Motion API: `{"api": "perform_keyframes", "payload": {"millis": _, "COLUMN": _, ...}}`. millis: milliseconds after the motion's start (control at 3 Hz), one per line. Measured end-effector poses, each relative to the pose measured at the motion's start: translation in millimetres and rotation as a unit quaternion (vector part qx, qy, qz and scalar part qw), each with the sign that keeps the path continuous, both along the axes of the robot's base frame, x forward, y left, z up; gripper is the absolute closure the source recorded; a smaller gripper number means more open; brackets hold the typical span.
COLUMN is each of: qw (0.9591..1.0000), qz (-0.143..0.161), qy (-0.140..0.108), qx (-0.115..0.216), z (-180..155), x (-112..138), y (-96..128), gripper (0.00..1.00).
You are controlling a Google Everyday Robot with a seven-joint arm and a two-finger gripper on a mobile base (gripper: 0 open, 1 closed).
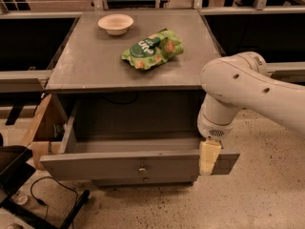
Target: Open top drawer
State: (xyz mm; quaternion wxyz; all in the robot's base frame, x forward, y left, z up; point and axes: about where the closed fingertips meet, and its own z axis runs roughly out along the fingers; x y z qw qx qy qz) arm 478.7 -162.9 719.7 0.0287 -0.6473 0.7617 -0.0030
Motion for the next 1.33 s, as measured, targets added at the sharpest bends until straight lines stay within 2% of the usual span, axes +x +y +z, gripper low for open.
{"api": "perform_keyframes", "payload": {"millis": 333, "qw": 0.9994, "qz": -0.004, "qy": 0.032, "qx": 0.008, "z": -21.6, "x": -3.3, "y": -0.8, "gripper": 0.0}}
{"api": "perform_keyframes", "payload": {"millis": 667, "qw": 0.9916, "qz": -0.019, "qy": 0.128, "qx": 0.002, "z": -44.3, "x": -41.8, "y": -13.8, "gripper": 0.27}}
{"api": "perform_keyframes", "payload": {"millis": 1000, "qw": 0.9845, "qz": -0.039, "qy": 0.169, "qx": -0.027, "z": -22.4, "x": -71.6, "y": -29.2, "gripper": 0.5}}
{"api": "perform_keyframes", "payload": {"millis": 1333, "qw": 0.9824, "qz": -0.051, "qy": 0.176, "qx": -0.035, "z": -18.6, "x": -79.3, "y": -35.6, "gripper": 0.73}}
